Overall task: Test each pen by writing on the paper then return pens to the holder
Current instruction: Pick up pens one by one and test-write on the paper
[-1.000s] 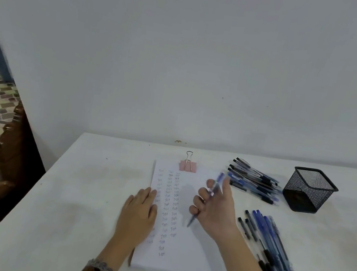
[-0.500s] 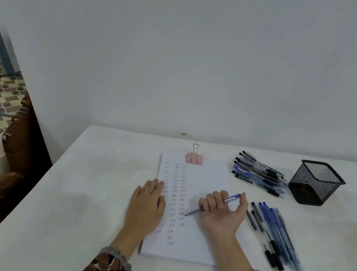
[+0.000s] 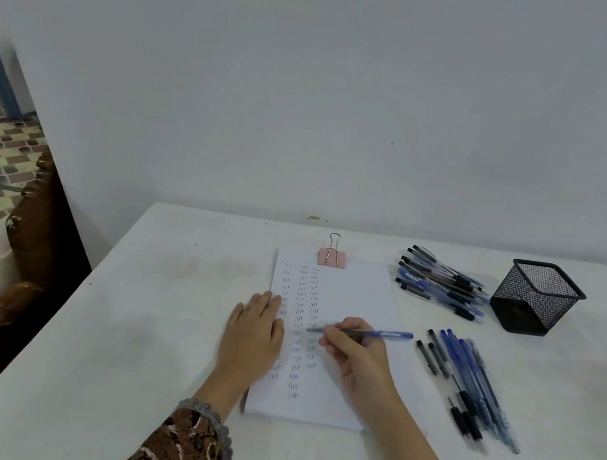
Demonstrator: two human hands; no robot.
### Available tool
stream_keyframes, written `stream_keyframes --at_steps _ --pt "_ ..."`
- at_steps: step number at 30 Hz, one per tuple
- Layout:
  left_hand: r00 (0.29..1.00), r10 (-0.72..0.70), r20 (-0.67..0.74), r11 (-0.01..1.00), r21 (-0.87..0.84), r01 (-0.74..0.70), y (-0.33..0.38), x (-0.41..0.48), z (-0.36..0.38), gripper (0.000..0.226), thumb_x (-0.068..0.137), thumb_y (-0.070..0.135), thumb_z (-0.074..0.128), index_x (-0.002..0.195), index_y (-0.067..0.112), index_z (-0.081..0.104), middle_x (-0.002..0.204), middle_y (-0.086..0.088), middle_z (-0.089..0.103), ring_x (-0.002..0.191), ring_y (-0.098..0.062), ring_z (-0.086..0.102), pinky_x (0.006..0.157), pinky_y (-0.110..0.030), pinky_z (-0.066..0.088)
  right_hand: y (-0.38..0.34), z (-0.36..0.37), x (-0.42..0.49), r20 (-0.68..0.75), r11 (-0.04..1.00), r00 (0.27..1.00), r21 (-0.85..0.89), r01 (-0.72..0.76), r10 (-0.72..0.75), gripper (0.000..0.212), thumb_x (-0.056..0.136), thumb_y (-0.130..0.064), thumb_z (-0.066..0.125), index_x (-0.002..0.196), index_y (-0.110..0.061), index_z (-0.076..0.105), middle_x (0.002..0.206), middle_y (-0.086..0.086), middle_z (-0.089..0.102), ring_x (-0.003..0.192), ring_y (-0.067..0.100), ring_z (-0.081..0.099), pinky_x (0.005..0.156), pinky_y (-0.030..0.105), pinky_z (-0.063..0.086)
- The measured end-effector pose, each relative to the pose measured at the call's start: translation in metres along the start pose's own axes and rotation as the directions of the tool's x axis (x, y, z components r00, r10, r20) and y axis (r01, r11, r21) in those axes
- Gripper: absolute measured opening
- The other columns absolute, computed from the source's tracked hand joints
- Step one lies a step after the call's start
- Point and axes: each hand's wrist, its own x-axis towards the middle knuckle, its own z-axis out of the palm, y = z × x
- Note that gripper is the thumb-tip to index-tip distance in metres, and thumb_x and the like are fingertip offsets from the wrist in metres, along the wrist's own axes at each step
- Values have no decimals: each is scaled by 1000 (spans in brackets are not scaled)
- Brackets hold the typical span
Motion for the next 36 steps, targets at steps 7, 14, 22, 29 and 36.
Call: stream_keyframes --at_steps 7,14,22,29,36 --pt "1000 -1 -5 1000 -9 1 0 -1 0 48 99 26 26 146 16 24 154 -1 21 143 -15 15 118 -34 9 14 6 -7 -22 892 973 -405 202 -230 50 68 18 51 55 -22 22 54 -12 24 49 5 21 49 14 22" --pt "1000 3 -15 1000 11 -3 0 -1 1 48 99 26 26 145 16 24 153 -1 23 142 -14 18 117 -35 12 13 12 -13 23 805 962 -542 241 -272 51 67 20 50 51 -19 22 60 -6 23 51 3 22 51 12 23" --pt "1000 -1 -9 1000 11 1 0 -1 1 48 99 26 25 146 16 23 154 0 22 142 -13 16 117 -35 12 14 13 -13 50 782 961 -571 252 -273 51 66 19 53 48 -19 24 59 -7 25 49 3 25 50 12 24" --pt "1000 -7 0 1000 7 7 0 -1 2 48 99 27 24 146 17 22 155 0 20 143 -13 14 118 -34 10 14 10 -12 51 784 962 -569 247 -267 51 66 18 52 48 -20 23 55 -10 24 51 4 25 51 11 25" --pt "1000 -10 -5 1000 3 10 1 -2 0 48 100 27 24 146 17 21 155 1 19 143 -13 12 118 -33 7 13 11 -11 26 764 953 -592 257 -300 50 66 18 53 49 -18 24 58 -6 26 47 3 25 49 11 25"
